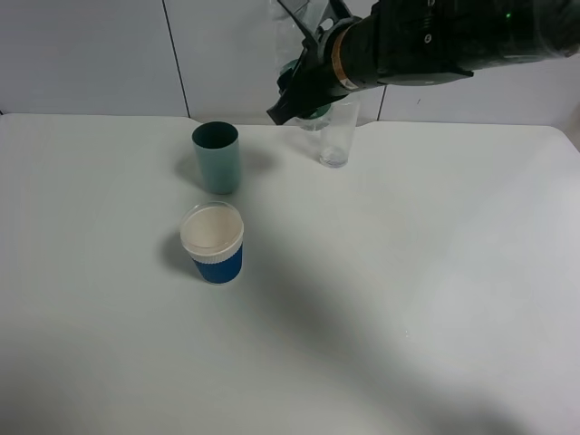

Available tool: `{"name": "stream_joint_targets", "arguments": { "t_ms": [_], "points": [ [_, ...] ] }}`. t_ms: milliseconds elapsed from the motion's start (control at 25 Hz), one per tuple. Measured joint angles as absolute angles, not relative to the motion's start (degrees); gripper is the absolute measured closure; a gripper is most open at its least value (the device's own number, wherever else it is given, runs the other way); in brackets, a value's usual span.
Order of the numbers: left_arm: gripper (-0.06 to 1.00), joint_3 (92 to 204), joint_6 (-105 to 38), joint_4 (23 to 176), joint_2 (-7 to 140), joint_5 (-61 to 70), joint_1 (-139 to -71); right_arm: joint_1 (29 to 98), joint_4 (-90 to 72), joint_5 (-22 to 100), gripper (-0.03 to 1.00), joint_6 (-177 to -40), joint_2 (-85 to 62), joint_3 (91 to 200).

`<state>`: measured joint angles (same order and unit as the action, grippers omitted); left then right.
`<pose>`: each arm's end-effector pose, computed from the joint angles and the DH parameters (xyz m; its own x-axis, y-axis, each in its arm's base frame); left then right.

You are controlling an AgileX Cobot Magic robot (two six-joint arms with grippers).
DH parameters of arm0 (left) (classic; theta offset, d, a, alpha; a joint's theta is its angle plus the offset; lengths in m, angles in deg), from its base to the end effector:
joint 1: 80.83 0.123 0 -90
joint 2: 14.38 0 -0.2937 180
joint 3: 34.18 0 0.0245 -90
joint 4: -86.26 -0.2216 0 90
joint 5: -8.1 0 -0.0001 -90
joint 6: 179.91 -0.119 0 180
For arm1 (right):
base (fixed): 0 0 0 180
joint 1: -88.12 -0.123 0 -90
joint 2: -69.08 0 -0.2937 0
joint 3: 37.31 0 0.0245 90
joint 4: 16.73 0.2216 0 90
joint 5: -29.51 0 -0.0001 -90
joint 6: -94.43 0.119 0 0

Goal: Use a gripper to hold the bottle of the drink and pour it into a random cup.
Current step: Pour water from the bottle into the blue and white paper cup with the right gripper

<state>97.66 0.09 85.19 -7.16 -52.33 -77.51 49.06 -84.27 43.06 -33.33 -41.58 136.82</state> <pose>-0.0159 0.0010 0.2541 -0.4352 -0.0160 -0.9002 -0.0685 0.9975 0.0154 0.3359 0.2393 0.2595 -0.2756 -0.5432 -0.7931 -0.5607 0.7610 -0.3263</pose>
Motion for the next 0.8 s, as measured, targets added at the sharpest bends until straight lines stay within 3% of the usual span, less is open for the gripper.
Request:
{"name": "stream_joint_targets", "arguments": {
  "t_ms": [320,800],
  "points": [
    [-0.04,97.66,0.09,85.19,-7.16,-52.33,-77.51,45.76,-92.37,49.49,0.41,-42.45,-42.00,136.93],
    [-0.04,97.66,0.09,85.19,-7.16,-52.33,-77.51,44.47,-94.10,49.91,0.41,-54.36,-42.00,136.93]
  ]
}}
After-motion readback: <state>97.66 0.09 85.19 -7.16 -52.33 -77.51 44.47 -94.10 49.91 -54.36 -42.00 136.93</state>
